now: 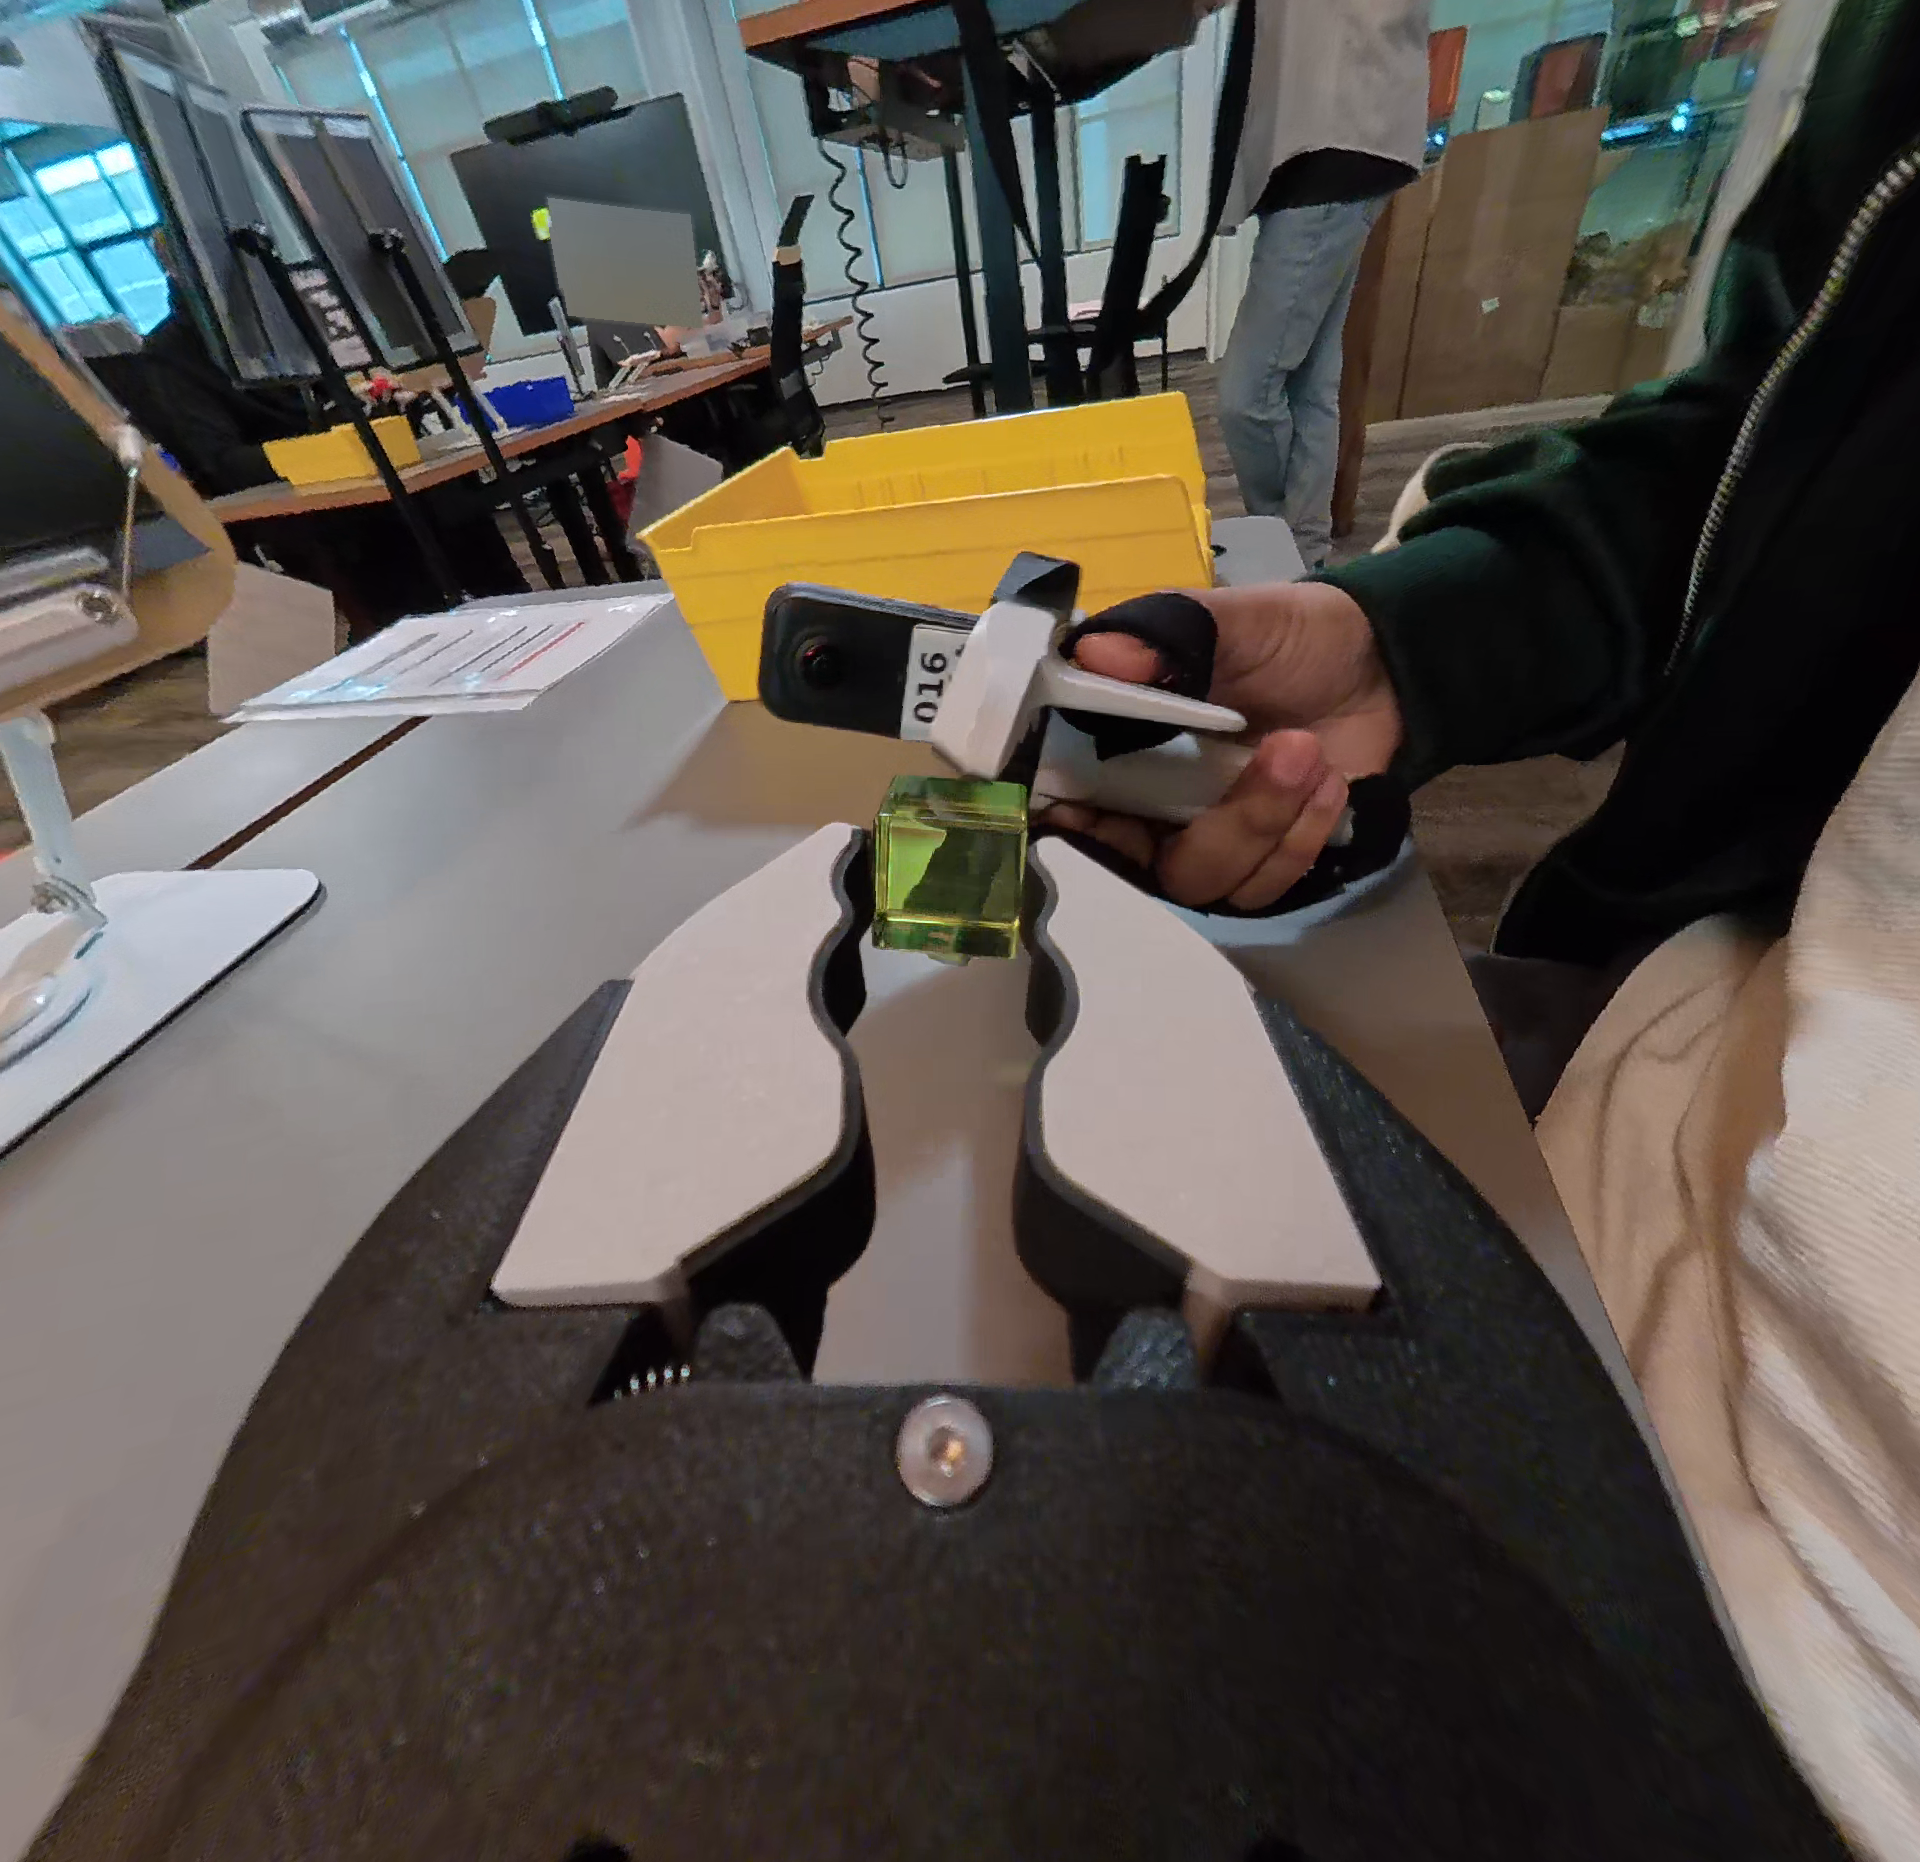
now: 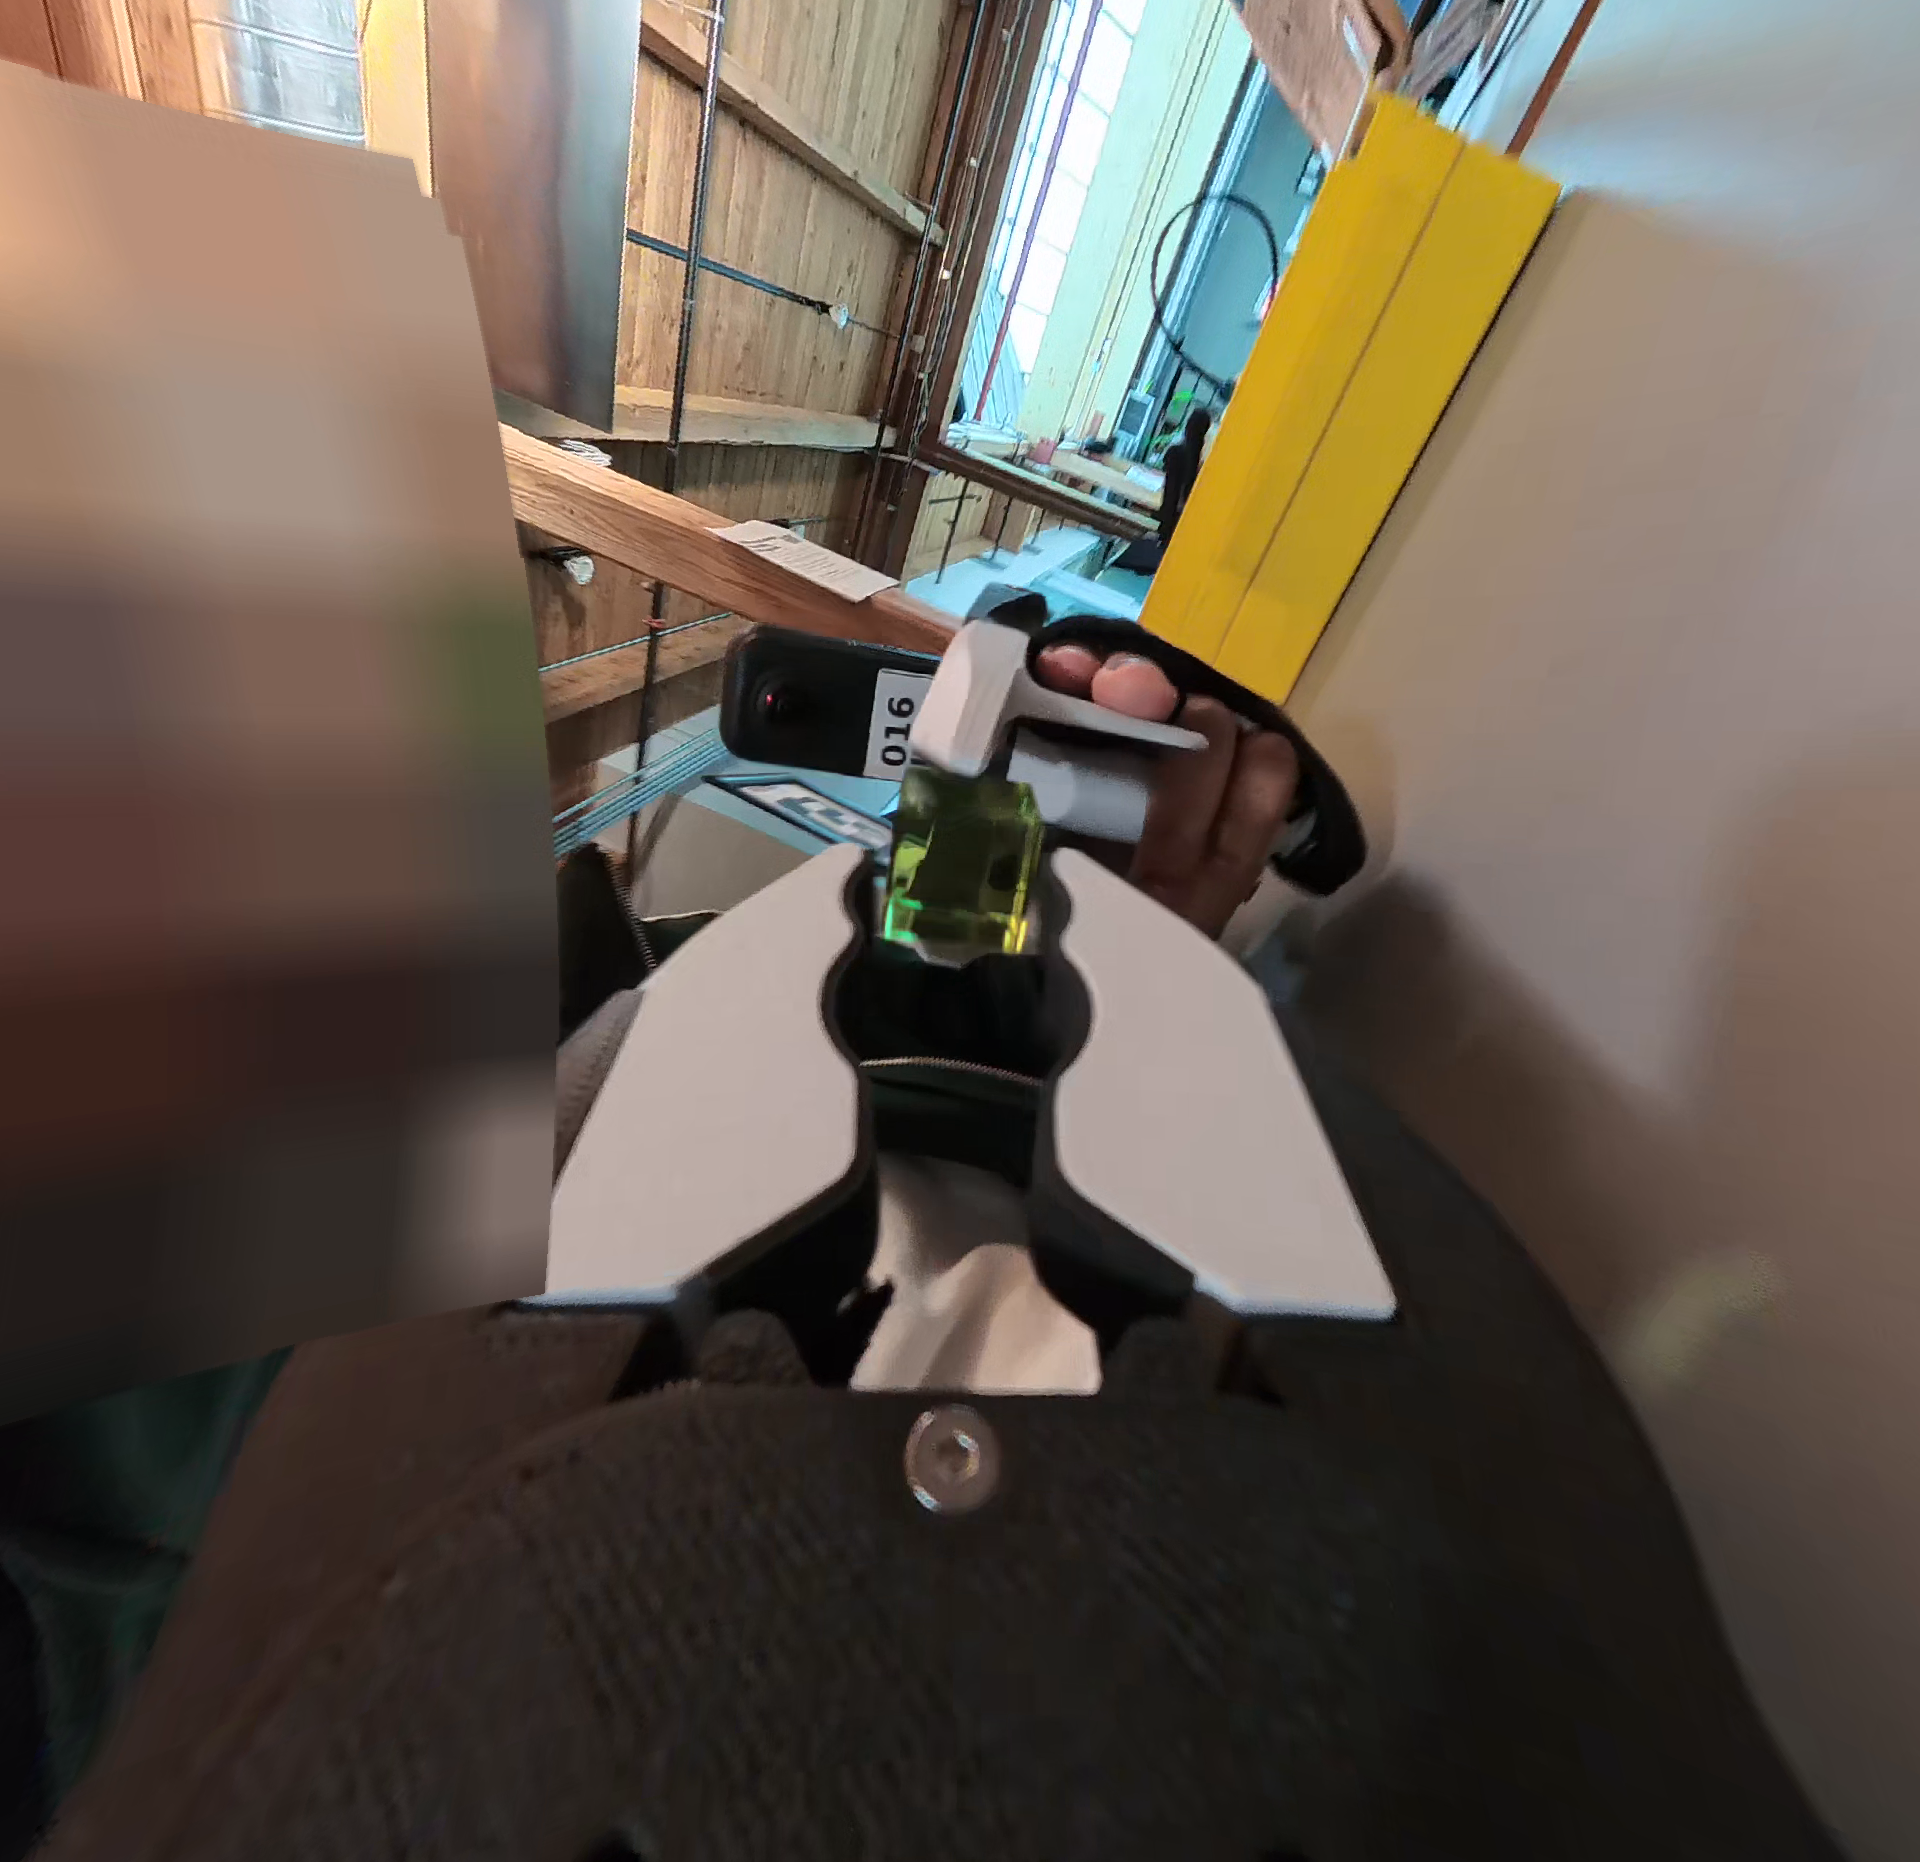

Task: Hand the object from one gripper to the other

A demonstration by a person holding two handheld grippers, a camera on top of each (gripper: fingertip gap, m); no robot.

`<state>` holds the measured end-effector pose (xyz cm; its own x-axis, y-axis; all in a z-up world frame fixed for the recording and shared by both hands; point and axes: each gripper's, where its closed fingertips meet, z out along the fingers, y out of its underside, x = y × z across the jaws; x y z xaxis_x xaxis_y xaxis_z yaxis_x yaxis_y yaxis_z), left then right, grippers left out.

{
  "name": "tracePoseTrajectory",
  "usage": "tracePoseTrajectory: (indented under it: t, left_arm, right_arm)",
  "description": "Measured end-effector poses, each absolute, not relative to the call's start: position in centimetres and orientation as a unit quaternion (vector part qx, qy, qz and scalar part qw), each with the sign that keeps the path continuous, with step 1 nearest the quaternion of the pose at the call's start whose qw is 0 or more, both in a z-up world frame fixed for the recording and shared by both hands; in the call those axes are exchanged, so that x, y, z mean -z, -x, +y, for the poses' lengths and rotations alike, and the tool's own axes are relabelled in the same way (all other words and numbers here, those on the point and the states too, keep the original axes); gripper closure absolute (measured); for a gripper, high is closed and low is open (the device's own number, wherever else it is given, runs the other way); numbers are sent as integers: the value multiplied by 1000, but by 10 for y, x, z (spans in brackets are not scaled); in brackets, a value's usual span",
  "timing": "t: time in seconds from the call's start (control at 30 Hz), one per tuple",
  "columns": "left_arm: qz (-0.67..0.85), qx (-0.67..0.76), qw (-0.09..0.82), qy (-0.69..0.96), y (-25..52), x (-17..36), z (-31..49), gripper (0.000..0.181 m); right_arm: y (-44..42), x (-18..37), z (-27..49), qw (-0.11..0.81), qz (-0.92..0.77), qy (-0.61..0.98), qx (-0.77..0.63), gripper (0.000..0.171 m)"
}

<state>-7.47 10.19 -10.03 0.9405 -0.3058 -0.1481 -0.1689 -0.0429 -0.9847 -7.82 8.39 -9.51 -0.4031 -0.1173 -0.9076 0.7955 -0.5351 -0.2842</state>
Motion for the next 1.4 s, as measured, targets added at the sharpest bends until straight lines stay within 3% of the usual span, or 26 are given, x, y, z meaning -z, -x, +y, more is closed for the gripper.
tracePoseTrajectory:
  t: [0.03, 0.13, 0.3, 0.57, 0.73, 1.0, 1.4]
  left_arm:
    - [151, 58, 674, 721, 78, 99, 102, 154]
    - [98, 104, 689, 710, 90, 93, 100, 155]
    - [10, 225, 706, 672, 105, 83, 96, 155]
    - [-113, 452, 622, 629, 101, 90, 98, 155]
    - [-139, 530, 572, 610, 90, 93, 98, 155]
    - [-118, 559, 529, 628, 68, 97, 100, 155]
    - [-131, 599, 517, 598, 61, 97, 102, 155]
  right_arm:
    - [81, 95, 85, 290, 377, -454, 753, 132]
    - [88, 93, 97, 226, 381, -465, 767, 111]
    - [98, 89, 117, 69, 425, -465, 774, 105]
    - [94, 84, 119, -209, 604, -340, 690, 106]
    - [82, 94, 100, -366, 715, -193, 563, 121]
    - [74, 93, 95, -360, 724, -160, 567, 137]
    - [72, 98, 88, -381, 747, -128, 530, 144]
